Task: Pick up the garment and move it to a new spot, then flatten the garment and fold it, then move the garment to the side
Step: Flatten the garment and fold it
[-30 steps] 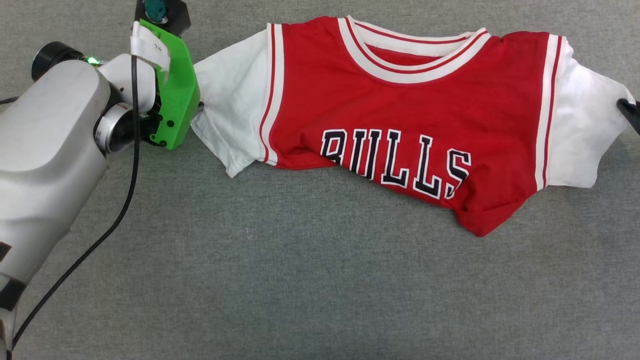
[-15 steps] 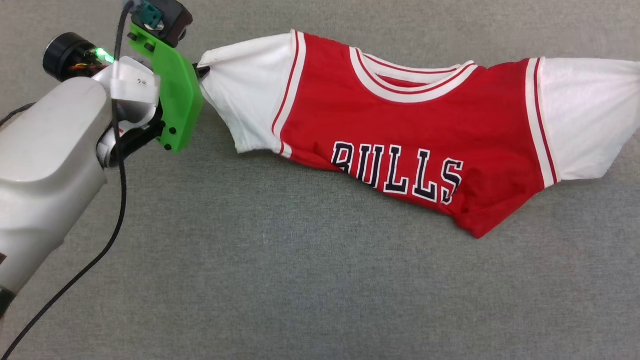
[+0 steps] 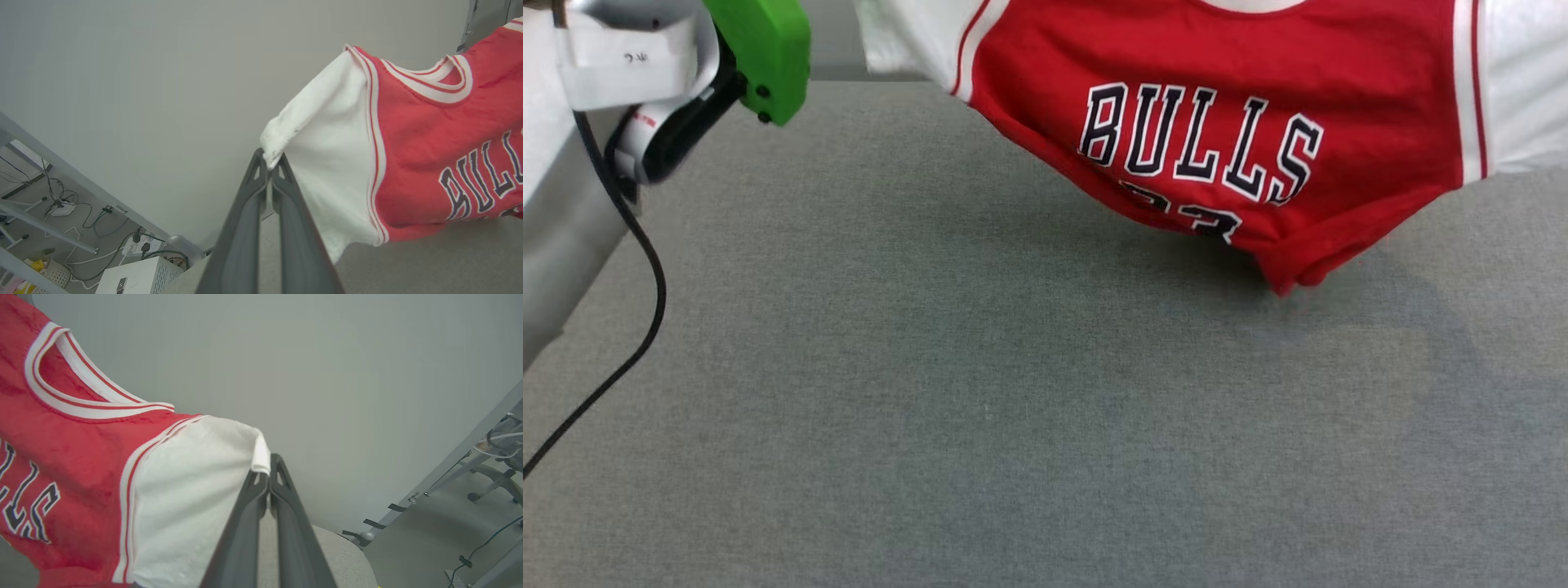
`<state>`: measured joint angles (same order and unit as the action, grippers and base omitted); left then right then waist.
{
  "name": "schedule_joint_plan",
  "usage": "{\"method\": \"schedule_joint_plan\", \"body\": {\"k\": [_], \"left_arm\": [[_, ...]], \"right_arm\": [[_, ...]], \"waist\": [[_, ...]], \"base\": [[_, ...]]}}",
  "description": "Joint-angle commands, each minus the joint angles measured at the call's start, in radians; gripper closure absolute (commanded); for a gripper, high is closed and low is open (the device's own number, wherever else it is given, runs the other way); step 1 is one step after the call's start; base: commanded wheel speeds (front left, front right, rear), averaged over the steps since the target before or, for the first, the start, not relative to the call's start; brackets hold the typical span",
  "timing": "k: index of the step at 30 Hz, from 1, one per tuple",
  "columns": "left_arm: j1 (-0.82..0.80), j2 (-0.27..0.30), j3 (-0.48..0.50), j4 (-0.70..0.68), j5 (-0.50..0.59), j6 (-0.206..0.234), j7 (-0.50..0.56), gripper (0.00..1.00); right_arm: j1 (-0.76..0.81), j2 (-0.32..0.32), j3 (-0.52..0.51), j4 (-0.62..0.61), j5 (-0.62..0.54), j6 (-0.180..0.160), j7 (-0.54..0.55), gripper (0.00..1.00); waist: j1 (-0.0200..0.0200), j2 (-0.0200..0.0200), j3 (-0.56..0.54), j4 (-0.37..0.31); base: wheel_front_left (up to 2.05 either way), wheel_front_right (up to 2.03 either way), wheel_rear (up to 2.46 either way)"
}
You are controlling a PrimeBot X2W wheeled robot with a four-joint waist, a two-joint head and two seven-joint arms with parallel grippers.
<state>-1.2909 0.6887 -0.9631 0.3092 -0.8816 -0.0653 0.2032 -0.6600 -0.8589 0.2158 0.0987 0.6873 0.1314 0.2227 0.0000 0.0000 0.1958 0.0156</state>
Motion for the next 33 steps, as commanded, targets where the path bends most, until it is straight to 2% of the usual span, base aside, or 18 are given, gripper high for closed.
{"method": "schedule_joint_plan", "body": {"k": [1, 9, 16, 25, 33], "left_arm": [[-0.035, 0.001, 0.01, -0.008, 0.02, 0.01, -0.005, 1.0], [-0.181, -0.036, 0.04, 0.008, 0.059, 0.023, 0.002, 1.0], [-0.378, -0.099, 0.078, 0.124, 0.108, 0.019, -0.027, 1.0], [-0.633, -0.173, 0.136, 0.328, 0.156, -0.003, -0.148, 1.0], [-0.74, -0.214, 0.148, 0.458, 0.155, -0.034, -0.212, 1.0]], "right_arm": [[-0.037, 0.005, -0.012, -0.004, -0.017, -0.001, -0.006, 1.0], [-0.269, 0.031, 0.02, 0.036, -0.083, -0.001, 0.043, 1.0], [-0.602, 0.086, 0.122, 0.17, -0.176, -0.001, 0.067, 1.0], [-1.013, 0.176, 0.191, 0.434, -0.291, -0.001, -0.038, 1.0], [-1.199, 0.235, 0.259, 0.614, -0.31, -0.001, -0.134, 1.0]], "waist": [[0.0, 0.0, -0.013, 0.01], [0.0, 0.0, 0.071, -0.003], [0.0, 0.0, 0.21, -0.03], [0.0, 0.0, 0.322, -0.032], [0.0, 0.0, 0.355, -0.029]], "base": [[0.0, 0.0, 0.0], [0.0, 0.0, 0.0], [0.0, 0.0, 0.0], [0.0, 0.0, 0.0], [0.0, 0.0, 0.0]]}}
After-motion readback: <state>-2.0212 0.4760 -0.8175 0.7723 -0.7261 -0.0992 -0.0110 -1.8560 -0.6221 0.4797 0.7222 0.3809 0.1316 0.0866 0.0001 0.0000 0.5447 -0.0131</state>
